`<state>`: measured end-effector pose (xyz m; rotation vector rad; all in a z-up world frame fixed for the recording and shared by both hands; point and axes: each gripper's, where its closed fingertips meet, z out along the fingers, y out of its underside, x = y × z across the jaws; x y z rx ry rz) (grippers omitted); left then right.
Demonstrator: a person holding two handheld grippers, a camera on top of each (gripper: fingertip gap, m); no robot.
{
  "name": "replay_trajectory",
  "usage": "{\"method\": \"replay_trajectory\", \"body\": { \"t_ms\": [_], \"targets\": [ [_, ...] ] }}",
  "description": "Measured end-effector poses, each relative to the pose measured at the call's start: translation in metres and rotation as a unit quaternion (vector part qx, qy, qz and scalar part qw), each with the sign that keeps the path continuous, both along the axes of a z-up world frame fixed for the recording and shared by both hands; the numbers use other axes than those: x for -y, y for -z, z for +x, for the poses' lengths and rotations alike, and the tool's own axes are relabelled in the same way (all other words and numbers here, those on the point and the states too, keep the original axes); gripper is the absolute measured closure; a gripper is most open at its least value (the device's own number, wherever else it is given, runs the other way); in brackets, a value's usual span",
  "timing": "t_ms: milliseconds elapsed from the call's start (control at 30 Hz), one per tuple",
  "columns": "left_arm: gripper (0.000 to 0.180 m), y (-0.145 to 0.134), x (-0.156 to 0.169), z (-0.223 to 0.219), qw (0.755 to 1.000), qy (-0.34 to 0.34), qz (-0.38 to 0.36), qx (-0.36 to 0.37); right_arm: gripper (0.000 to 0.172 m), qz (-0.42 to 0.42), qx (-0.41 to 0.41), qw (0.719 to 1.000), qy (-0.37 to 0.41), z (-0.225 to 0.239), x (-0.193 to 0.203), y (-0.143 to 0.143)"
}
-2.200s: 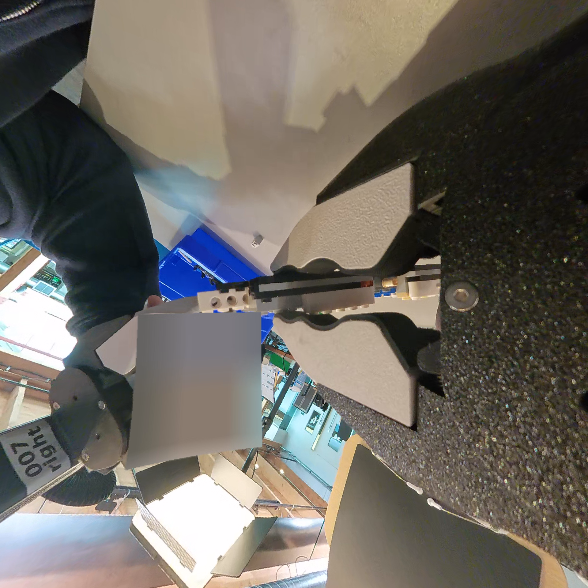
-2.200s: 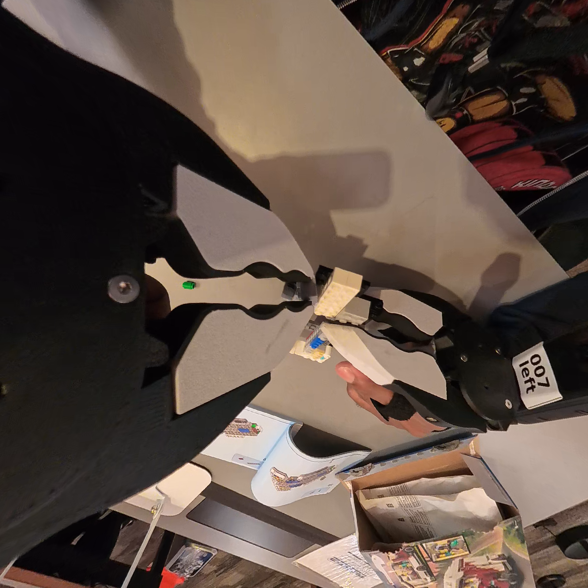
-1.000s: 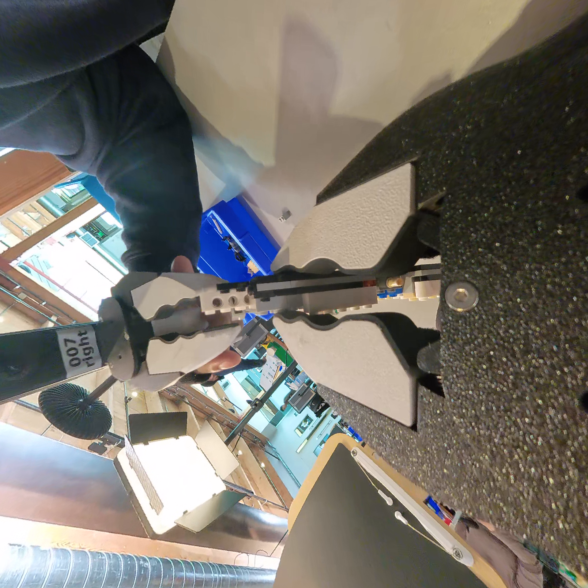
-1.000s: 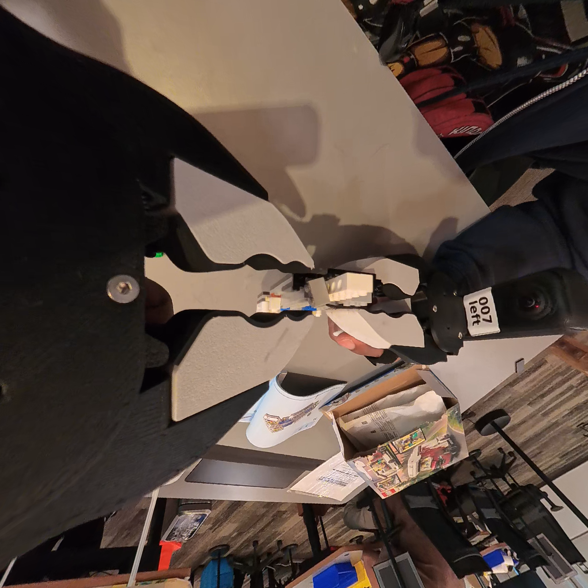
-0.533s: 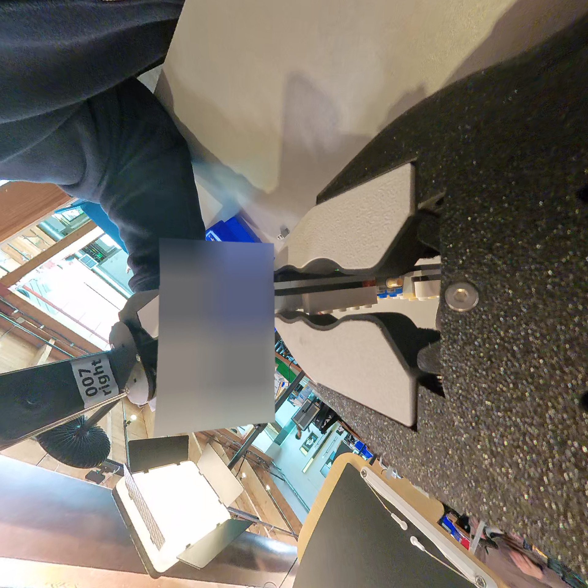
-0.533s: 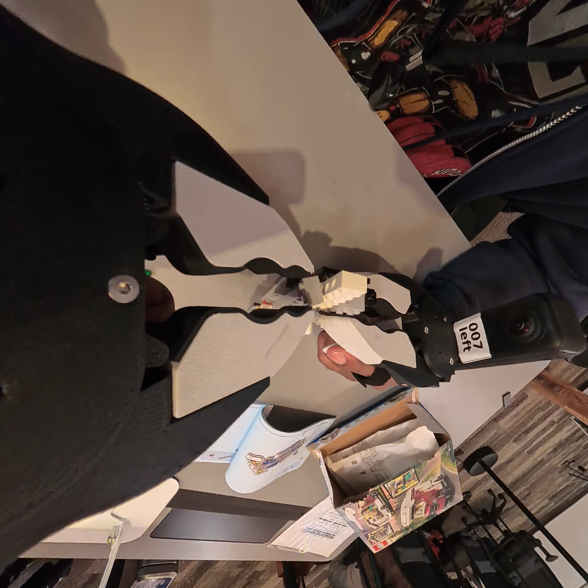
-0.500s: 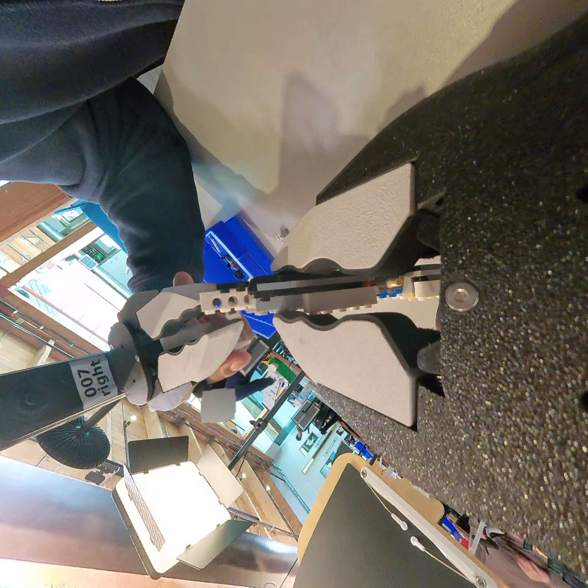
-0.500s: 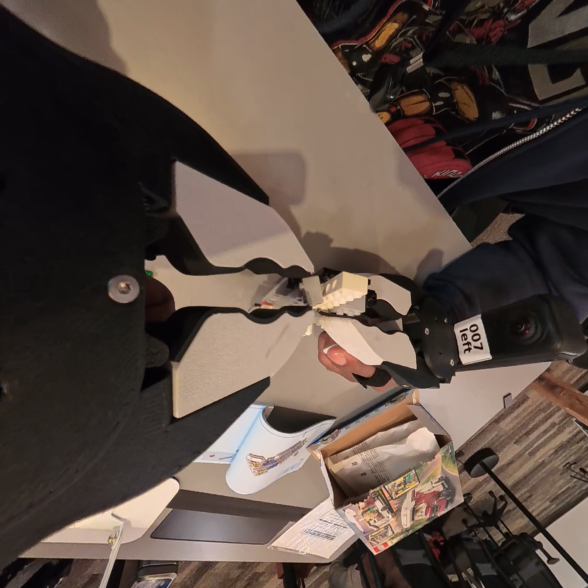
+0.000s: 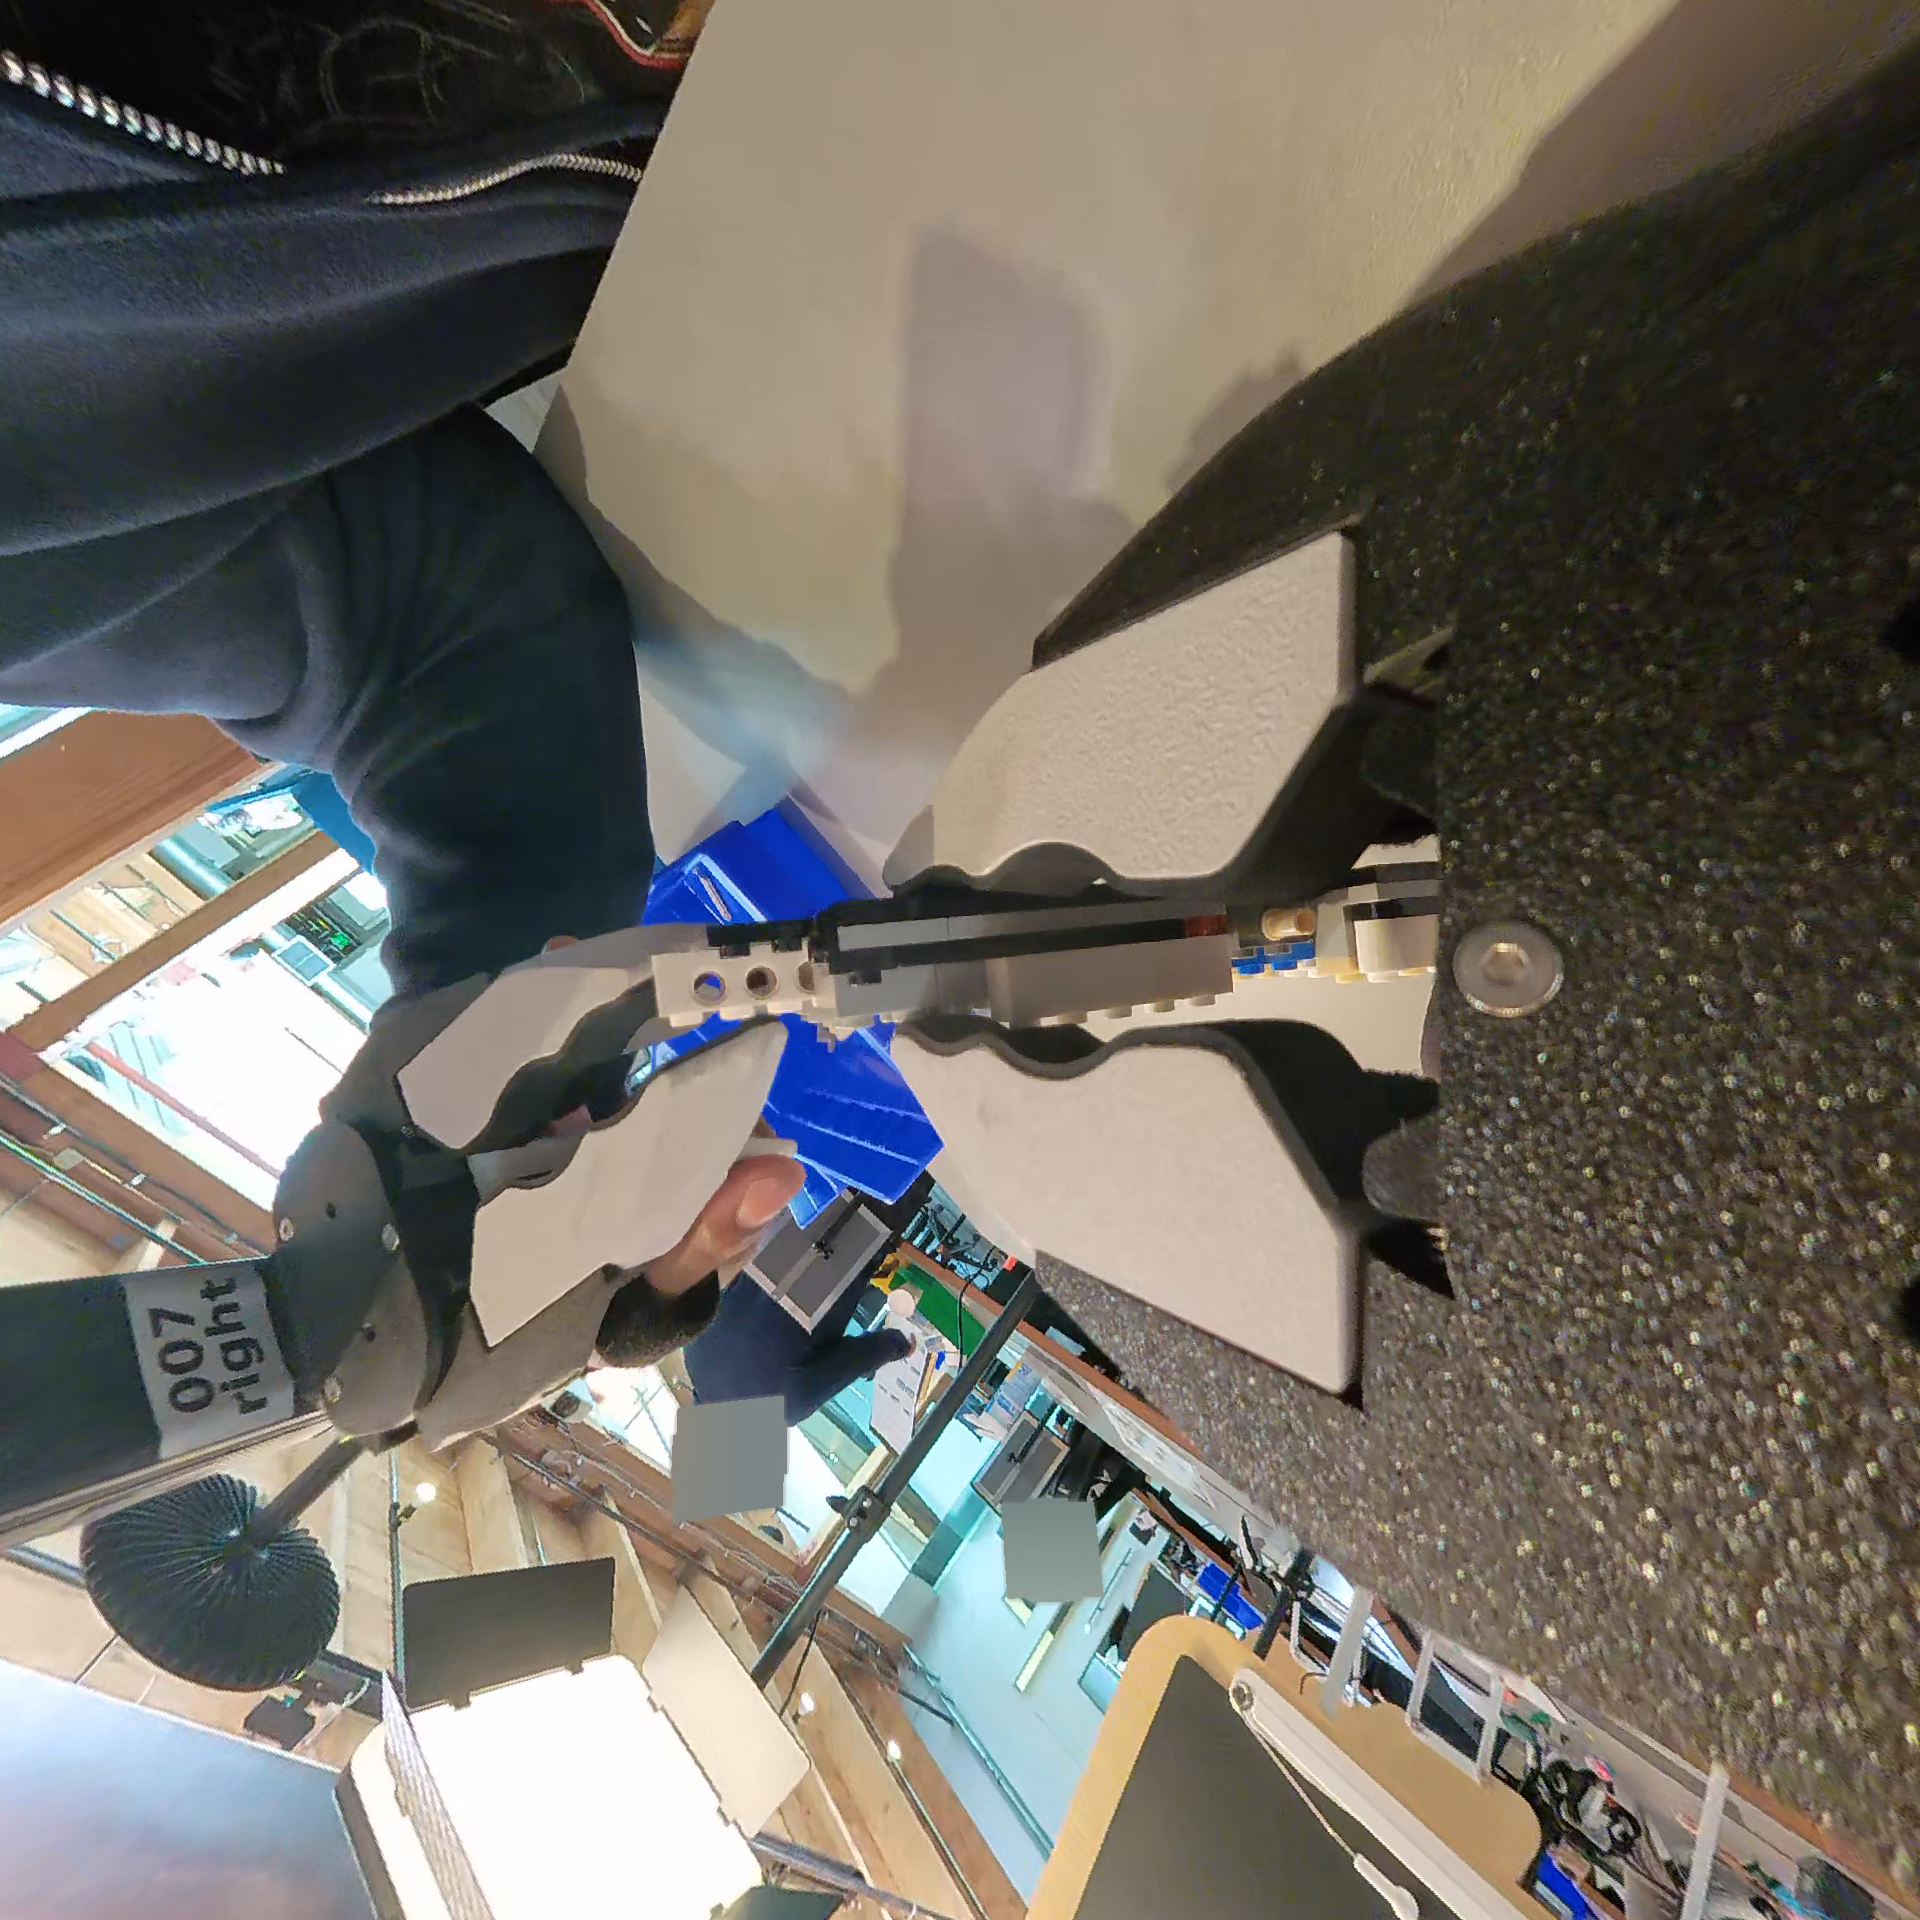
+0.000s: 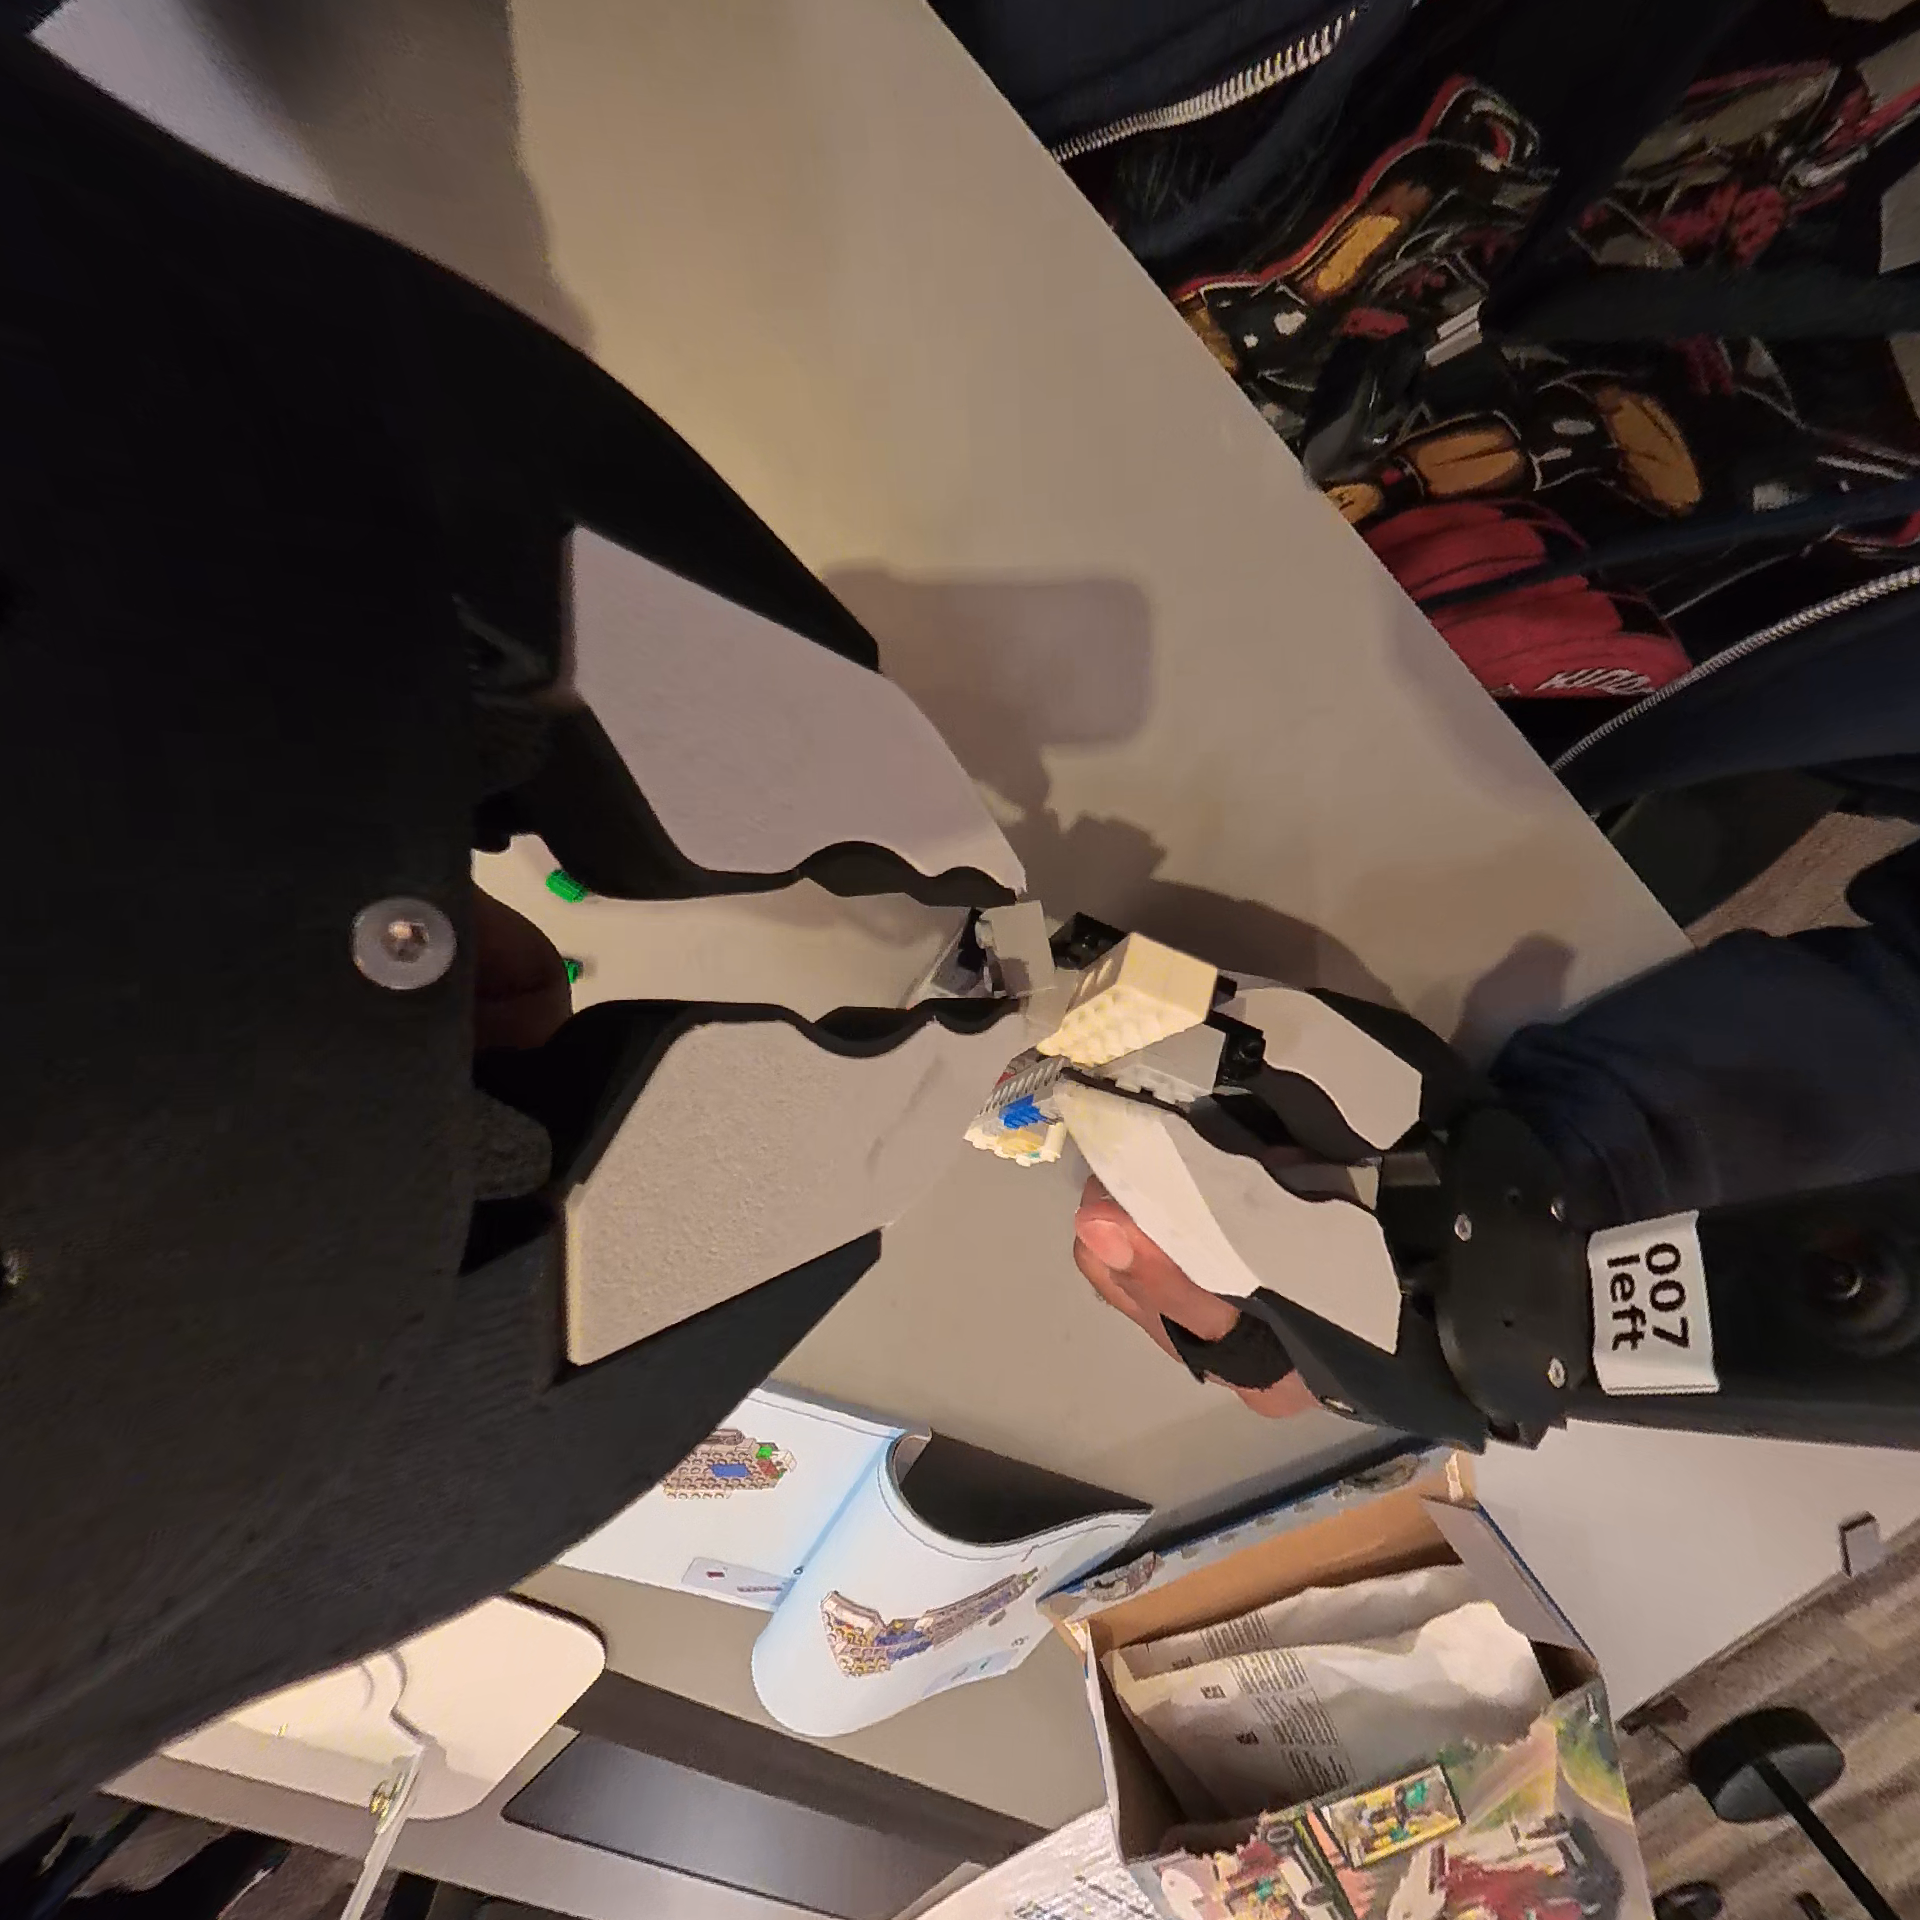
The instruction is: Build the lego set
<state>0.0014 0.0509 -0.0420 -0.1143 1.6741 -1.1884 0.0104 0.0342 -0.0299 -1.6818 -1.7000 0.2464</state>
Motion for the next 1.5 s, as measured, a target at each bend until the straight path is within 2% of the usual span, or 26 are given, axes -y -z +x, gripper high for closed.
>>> {"method": "replay_trajectory", "body": {
  "t_ms": [967, 1500],
  "targets": [
    [0.16, 0.001, 0.001, -0.001, 1.0, 0.007, -0.001, -0.002, 0.15, 0.023, 0.014, 1.0, 0.011, 0.0, -0.01, 0.003],
    [0.16, -0.003, -0.002, 0.001, 1.0, -0.003, -0.009, 0.004, 0.156, 0.034, 0.005, 0.999, 0.015, 0.004, -0.012, -0.003]
  ]
}}
